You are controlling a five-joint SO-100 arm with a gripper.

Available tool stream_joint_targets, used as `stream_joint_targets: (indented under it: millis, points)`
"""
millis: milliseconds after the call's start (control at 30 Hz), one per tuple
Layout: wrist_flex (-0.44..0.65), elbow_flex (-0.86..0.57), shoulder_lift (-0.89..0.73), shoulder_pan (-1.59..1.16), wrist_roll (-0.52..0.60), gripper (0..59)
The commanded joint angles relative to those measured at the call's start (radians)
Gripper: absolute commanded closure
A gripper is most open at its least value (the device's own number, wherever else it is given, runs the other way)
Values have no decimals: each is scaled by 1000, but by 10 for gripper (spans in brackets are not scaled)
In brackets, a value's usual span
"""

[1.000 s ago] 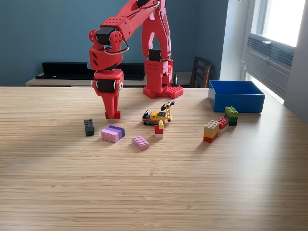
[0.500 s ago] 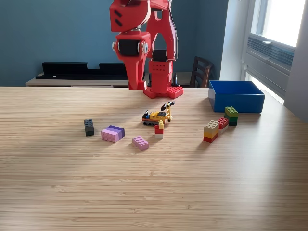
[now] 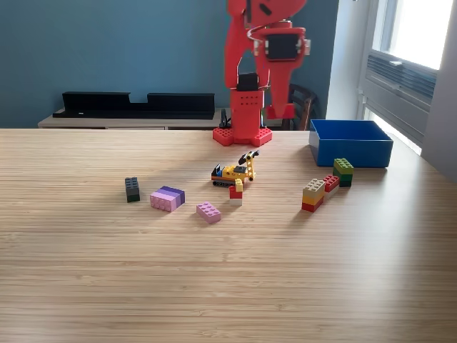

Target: Grasp a lego block and put it in the bin.

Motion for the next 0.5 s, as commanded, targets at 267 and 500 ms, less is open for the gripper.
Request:
stream_joint_targets:
  millis: [267,500]
  points:
    - [41,-9,28,-405,-64,585]
    - [40,67,26,-713,-156,585]
